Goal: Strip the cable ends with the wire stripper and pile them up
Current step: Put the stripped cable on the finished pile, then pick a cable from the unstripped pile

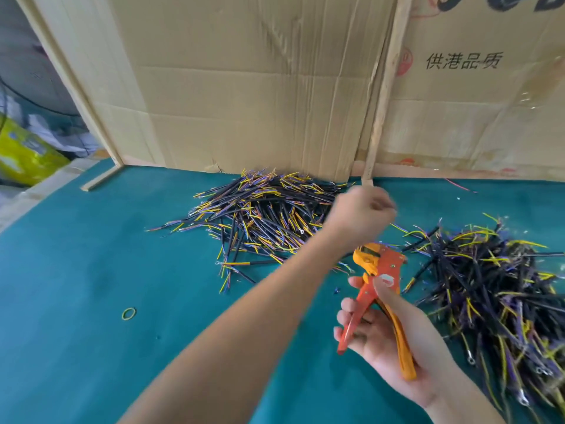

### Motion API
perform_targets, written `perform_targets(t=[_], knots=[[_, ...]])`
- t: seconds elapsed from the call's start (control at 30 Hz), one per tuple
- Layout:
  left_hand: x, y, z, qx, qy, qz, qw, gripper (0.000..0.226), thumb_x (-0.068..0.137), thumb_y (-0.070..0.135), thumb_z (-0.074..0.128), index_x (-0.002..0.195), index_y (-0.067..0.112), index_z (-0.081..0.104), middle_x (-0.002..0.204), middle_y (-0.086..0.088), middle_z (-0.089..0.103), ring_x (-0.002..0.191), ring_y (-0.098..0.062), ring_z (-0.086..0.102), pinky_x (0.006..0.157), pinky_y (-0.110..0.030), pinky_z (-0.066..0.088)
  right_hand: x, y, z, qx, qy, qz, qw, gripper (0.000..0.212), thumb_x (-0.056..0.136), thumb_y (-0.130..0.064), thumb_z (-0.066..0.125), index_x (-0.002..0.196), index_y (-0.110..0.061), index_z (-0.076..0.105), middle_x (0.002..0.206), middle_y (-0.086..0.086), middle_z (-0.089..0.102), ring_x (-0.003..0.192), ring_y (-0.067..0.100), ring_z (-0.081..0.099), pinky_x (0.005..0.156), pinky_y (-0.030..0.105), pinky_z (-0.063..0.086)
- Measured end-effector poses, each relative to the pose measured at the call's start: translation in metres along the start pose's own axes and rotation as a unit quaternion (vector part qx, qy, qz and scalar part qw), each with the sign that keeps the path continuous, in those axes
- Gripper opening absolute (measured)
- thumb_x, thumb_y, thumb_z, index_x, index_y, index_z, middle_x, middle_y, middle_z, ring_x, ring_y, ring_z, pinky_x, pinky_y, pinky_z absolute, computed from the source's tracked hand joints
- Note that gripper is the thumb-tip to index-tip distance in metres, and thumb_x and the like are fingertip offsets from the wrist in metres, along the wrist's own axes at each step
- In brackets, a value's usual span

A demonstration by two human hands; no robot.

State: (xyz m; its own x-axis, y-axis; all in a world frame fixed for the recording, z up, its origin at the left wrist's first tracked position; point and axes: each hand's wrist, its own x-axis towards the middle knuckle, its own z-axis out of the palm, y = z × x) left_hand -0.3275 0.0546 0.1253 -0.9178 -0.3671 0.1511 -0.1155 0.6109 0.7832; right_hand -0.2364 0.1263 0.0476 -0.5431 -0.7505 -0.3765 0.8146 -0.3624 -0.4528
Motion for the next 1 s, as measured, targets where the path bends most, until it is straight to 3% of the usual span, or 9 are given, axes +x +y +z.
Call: perform_targets(t=[0.03,0.1,0.23,0.33,0.43,0.63,0.77,0.9,1.0], knots=[[0.002,-0.017,-0.017,0.046,0.049,-0.036,0.997,0.017,0.091,0.015,0.063,0.101,0.013,0.077,0.097,-0.006,0.075,0.095,-0.024,0.066,0.078,-0.026,0.048,-0.025,-0.064,-0.022,-0.075,0.013,0.008,0.997,0.027,0.072,-0.030,0.080,0.082,-0.006,0.071,0.069,0.014,0.052,0.055,0.027,0.053,0.051,0.041,0.051],[0.001,-0.054,-0.046,0.136,0.114,-0.129,0.976,0.023,0.089,0.016,0.056,0.105,0.013,0.073,0.107,-0.013,0.073,0.103,-0.034,0.065,0.083,-0.032,0.049,-0.041,-0.057,-0.052,-0.118,0.001,-0.068,0.991,0.027,0.076,-0.030,0.079,0.070,-0.012,0.059,0.062,0.006,0.038,0.047,0.021,0.039,0.042,0.032,0.041],[-0.001,-0.112,-0.066,0.243,0.095,-0.232,0.937,0.024,0.091,0.018,0.054,0.111,0.006,0.060,0.117,-0.018,0.063,0.101,-0.040,0.060,0.079,-0.042,0.049,-0.039,-0.071,-0.055,-0.200,0.083,-0.140,0.966,0.050,0.078,-0.037,0.074,0.057,-0.018,0.033,0.051,0.000,0.021,0.037,0.014,0.021,0.034,0.024,0.024],[0.006,-0.127,-0.062,0.288,0.101,-0.216,0.927,0.036,0.094,0.043,0.058,0.111,0.011,0.056,0.117,-0.014,0.060,0.106,-0.038,0.060,0.074,-0.040,0.043,-0.038,-0.085,-0.061,-0.215,0.089,-0.141,0.962,0.044,0.077,-0.032,0.076,0.062,-0.016,0.037,0.053,0.002,0.026,0.040,0.017,0.026,0.036,0.028,0.028],[0.016,-0.131,-0.054,0.330,0.106,-0.218,0.912,0.045,0.091,0.052,0.060,0.116,0.015,0.057,0.118,-0.013,0.059,0.110,-0.038,0.059,0.072,-0.040,0.041,-0.036,-0.087,-0.065,-0.217,0.056,-0.133,0.965,0.026,0.077,-0.025,0.078,0.082,-0.012,0.056,0.067,0.011,0.048,0.053,0.026,0.048,0.049,0.038,0.047],[0.031,-0.123,-0.054,0.342,0.092,-0.260,0.898,0.032,0.089,0.025,0.063,0.117,0.009,0.063,0.121,-0.015,0.059,0.107,-0.036,0.062,0.072,-0.039,0.044,-0.034,-0.094,-0.069,-0.152,0.081,-0.100,0.980,0.009,0.086,-0.009,0.071,0.093,-0.007,0.065,0.081,0.019,0.062,0.068,0.034,0.063,0.067,0.048,0.060],[0.038,-0.113,-0.058,0.388,0.075,-0.240,0.887,0.027,0.090,0.020,0.063,0.115,0.010,0.066,0.099,-0.009,0.059,0.095,-0.032,0.061,0.070,-0.036,0.041,-0.034,-0.099,-0.071,-0.089,0.099,-0.080,0.988,0.010,0.092,-0.008,0.066,0.100,-0.003,0.062,0.078,0.017,0.063,0.069,0.033,0.062,0.071,0.049,0.061],[0.035,-0.101,-0.076,0.278,0.095,-0.267,0.918,0.033,0.091,0.024,0.055,0.116,0.004,0.062,0.106,-0.013,0.061,0.108,-0.039,0.062,0.078,-0.039,0.048,-0.033,-0.099,-0.071,-0.094,0.096,-0.077,0.988,0.013,0.092,-0.007,0.065,0.103,-0.002,0.061,0.079,0.017,0.062,0.070,0.034,0.062,0.072,0.050,0.062],[0.015,-0.090,-0.090,0.203,0.121,-0.271,0.933,0.031,0.086,0.018,0.053,0.106,-0.003,0.065,0.105,-0.022,0.069,0.101,-0.042,0.064,0.077,-0.039,0.050,-0.032,-0.099,-0.073,-0.093,0.084,-0.078,0.989,0.019,0.088,-0.006,0.067,0.105,-0.003,0.061,0.080,0.018,0.063,0.070,0.034,0.062,0.071,0.050,0.062]])
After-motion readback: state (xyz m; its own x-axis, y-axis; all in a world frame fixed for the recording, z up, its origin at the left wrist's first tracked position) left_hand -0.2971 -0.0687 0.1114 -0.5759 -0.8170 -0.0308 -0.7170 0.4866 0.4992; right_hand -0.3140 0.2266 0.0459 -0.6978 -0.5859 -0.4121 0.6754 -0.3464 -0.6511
